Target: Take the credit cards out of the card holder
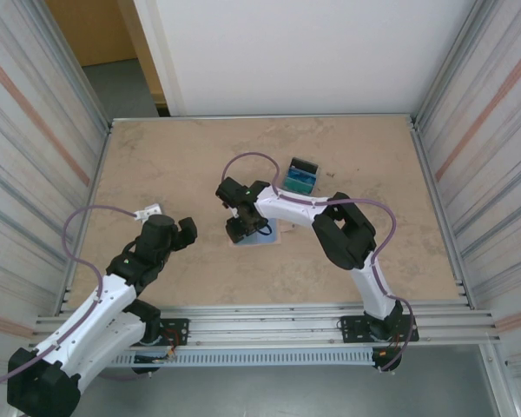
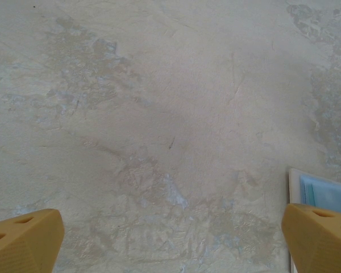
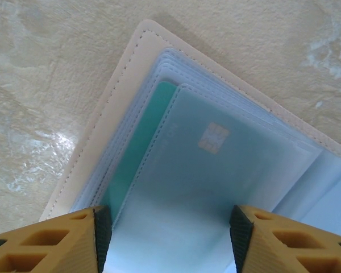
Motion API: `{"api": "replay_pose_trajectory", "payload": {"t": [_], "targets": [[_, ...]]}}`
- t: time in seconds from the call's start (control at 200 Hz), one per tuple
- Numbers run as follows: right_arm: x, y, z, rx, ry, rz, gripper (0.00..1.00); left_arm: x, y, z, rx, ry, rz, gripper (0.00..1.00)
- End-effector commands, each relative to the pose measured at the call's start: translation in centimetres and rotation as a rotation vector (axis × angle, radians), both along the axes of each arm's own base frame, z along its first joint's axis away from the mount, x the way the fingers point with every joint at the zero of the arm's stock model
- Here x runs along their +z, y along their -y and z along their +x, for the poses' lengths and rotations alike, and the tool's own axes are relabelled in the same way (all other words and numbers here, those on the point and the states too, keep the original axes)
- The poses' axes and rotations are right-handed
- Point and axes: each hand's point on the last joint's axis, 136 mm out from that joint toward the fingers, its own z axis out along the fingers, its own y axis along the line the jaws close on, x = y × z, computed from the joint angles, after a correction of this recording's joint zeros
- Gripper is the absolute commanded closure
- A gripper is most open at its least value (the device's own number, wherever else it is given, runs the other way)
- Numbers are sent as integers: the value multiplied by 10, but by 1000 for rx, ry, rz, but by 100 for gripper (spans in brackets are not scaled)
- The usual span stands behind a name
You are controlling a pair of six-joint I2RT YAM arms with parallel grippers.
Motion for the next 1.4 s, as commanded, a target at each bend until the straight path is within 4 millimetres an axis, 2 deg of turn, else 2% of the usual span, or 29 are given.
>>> {"api": "replay_pose_trajectory", "payload": {"t": [0.0,0.15,0.261,0.301,0.722,1.002,1.393], "targets": [[-19,12,-12,28,-15,-100,41,0,-1,2,15,5,-19,1],[-18,15,-12,19,-6,-110,46,2,1,2,8,8,-26,1],[-12,17,-9,4,17,-107,63,4,1,2,4,10,-26,1],[-9,18,-8,0,27,-104,66,5,1,1,3,11,-25,1],[18,33,3,-58,131,-103,66,18,1,2,-8,39,-26,1],[21,49,9,-107,146,-119,64,22,2,3,-11,50,-29,1],[36,78,18,-189,174,-102,61,25,5,6,-25,54,-31,2]]}}
